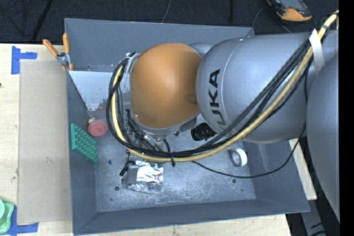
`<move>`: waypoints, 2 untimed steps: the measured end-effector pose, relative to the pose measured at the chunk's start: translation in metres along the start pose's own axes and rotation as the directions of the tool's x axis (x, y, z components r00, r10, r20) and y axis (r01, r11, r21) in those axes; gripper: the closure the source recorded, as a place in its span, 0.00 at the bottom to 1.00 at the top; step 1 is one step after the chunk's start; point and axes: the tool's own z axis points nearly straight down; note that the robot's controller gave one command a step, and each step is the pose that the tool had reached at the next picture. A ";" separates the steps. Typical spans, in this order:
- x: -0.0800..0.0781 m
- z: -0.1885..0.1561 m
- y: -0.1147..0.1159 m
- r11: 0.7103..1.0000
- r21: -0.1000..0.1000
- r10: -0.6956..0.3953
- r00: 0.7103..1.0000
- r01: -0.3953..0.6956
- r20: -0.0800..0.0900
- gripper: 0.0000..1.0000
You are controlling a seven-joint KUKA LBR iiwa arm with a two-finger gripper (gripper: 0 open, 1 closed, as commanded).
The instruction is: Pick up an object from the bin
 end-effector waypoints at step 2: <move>-0.042 0.149 -0.065 0.970 -0.003 -0.245 0.970 0.245 0.011 0.00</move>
Offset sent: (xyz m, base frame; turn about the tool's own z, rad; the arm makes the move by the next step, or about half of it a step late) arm 0.0277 -0.1182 -0.1213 -0.2112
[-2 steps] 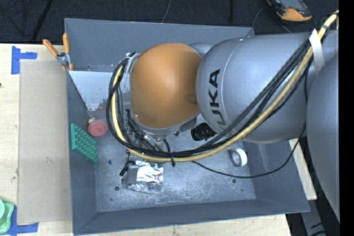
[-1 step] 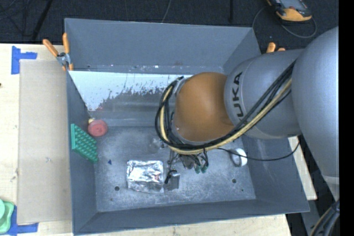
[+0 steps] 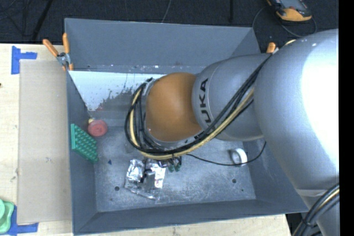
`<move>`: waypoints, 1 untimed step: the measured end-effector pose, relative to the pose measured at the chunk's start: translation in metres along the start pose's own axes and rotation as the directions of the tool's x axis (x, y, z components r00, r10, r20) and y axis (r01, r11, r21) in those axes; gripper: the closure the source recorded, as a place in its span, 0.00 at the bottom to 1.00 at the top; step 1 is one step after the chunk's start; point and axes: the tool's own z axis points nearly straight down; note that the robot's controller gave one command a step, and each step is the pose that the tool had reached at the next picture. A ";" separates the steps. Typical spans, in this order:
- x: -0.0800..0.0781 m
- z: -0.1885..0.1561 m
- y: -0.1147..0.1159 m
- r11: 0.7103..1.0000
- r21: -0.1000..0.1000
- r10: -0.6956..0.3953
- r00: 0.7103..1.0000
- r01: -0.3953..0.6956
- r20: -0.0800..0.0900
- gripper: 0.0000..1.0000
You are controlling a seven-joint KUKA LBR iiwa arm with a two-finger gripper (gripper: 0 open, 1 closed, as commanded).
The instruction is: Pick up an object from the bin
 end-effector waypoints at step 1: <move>0.000 -0.001 -0.003 1.000 0.002 0.008 1.000 -0.008 -0.001 1.00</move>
Offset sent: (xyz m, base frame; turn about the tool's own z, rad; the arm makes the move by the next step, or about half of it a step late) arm 0.0000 0.0000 0.0000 0.0000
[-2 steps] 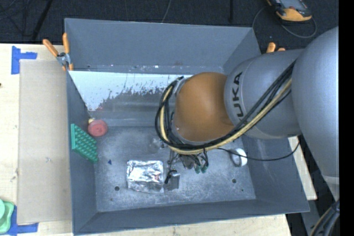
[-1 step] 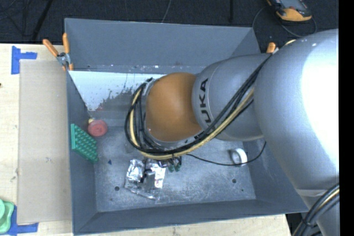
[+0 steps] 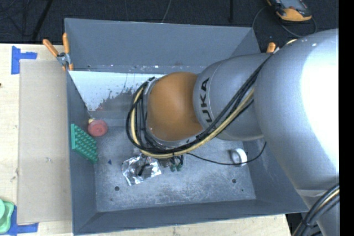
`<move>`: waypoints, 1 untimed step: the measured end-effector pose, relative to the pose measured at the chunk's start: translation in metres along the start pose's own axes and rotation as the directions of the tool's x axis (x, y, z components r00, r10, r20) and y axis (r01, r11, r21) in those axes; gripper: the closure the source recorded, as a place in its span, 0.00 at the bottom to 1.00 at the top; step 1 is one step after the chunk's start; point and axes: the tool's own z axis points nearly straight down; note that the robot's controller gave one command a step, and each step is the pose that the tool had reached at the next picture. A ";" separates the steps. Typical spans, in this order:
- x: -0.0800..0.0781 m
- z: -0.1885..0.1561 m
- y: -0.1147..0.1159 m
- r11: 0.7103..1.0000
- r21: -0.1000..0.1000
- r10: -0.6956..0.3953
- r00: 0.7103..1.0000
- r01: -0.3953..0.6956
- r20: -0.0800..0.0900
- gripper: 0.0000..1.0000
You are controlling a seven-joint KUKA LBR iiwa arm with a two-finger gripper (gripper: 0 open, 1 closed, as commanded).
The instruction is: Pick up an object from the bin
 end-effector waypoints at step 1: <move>-0.013 -0.140 0.013 1.000 0.000 0.009 1.000 -0.009 0.010 1.00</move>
Offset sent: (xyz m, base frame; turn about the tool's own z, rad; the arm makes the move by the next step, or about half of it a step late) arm 0.0072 0.0146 0.1360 0.0097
